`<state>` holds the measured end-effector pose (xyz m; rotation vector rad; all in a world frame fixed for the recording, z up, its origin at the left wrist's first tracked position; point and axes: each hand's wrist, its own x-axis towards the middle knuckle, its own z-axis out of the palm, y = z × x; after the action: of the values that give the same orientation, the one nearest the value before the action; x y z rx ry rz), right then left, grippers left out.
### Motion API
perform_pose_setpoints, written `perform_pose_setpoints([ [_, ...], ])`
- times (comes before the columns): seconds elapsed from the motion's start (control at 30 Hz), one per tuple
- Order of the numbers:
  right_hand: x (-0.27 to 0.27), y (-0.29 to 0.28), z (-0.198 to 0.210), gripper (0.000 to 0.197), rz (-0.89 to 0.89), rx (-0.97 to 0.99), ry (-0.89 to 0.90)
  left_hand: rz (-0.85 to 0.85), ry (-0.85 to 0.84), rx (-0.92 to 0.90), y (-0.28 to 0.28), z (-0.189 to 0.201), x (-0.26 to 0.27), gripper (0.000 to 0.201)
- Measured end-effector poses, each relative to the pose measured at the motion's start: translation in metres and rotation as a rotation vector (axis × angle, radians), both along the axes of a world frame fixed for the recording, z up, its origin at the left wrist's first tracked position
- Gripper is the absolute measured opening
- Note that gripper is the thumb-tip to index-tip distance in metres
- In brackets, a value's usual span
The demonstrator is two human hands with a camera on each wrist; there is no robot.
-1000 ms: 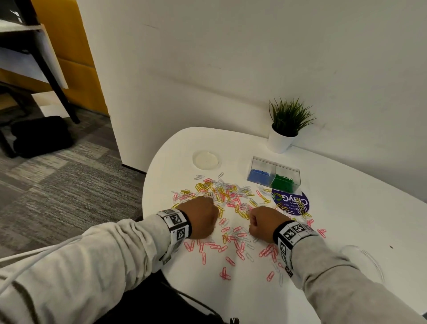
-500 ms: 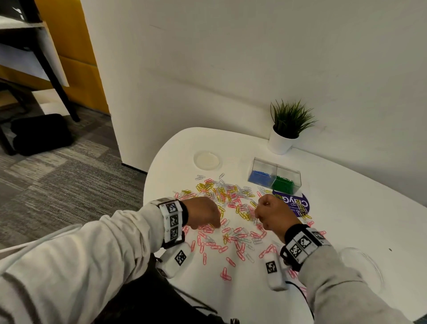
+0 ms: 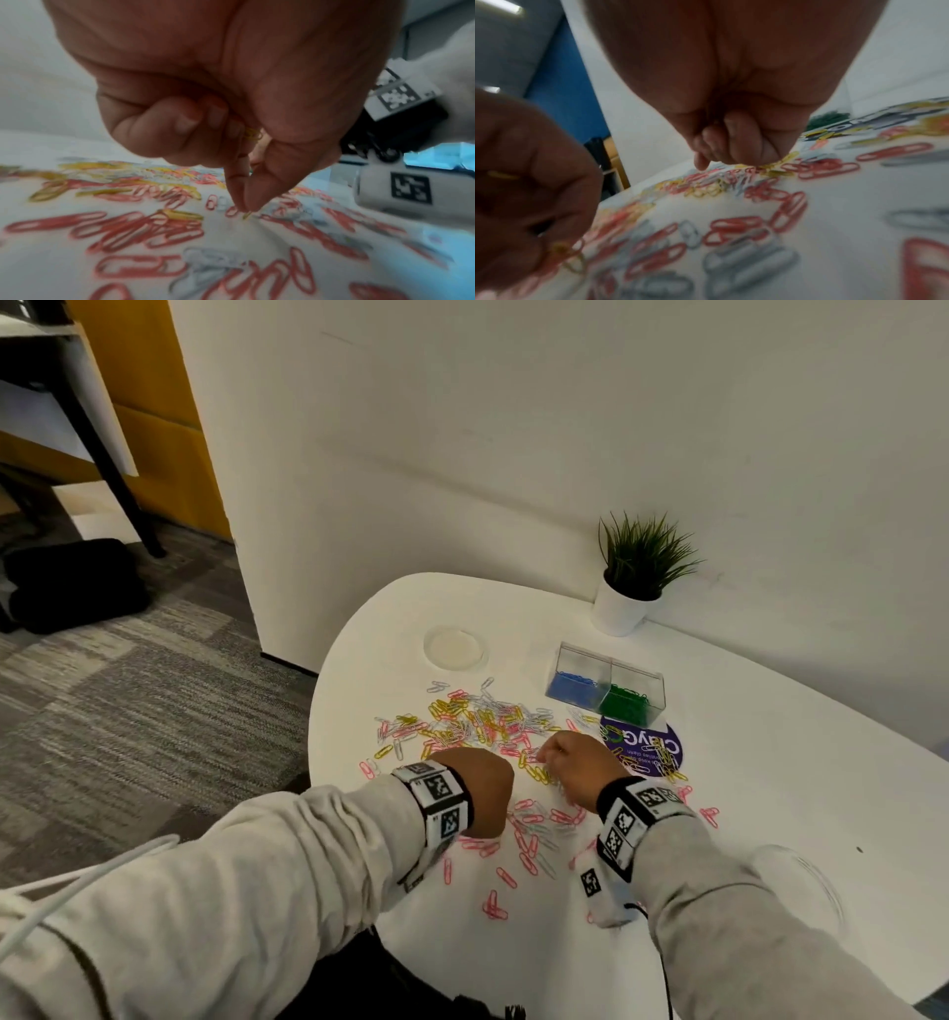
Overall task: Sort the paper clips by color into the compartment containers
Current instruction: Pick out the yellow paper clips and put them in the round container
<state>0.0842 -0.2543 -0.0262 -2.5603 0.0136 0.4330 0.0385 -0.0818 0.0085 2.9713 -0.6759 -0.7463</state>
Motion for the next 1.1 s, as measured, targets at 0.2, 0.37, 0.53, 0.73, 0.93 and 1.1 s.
perform_pose_setpoints([
  [0.2,0.002,-0.007,0.004,0.013,0.024,0.002,-0.048,0.459,0.301,-0.558,0.038,0.012,0.026,0.026],
  [0.37,0.001,0.004,-0.002,0.008,0.171,-0.266,-0.030,0.809,0.520,-0.954,0.063,0.009,0.037,0.026],
  [0.53,-0.001,0.009,-0.005,0.005,0.171,-0.266,0.005,0.806,0.676,-1.170,0.074,0.001,0.037,0.013],
  [0.73,-0.005,0.000,0.005,0.011,0.019,0.014,-0.018,0.894,0.774,-1.288,0.077,-0.003,0.034,0.025],
  [0.93,-0.010,-0.025,0.009,0.020,-0.463,0.953,0.171,0.858,0.700,-1.173,0.072,-0.002,0.037,0.030],
  [1.1,-0.014,-0.029,0.011,0.024,-0.582,1.121,0.300,0.500,0.298,-0.698,0.060,0.008,0.039,0.039],
])
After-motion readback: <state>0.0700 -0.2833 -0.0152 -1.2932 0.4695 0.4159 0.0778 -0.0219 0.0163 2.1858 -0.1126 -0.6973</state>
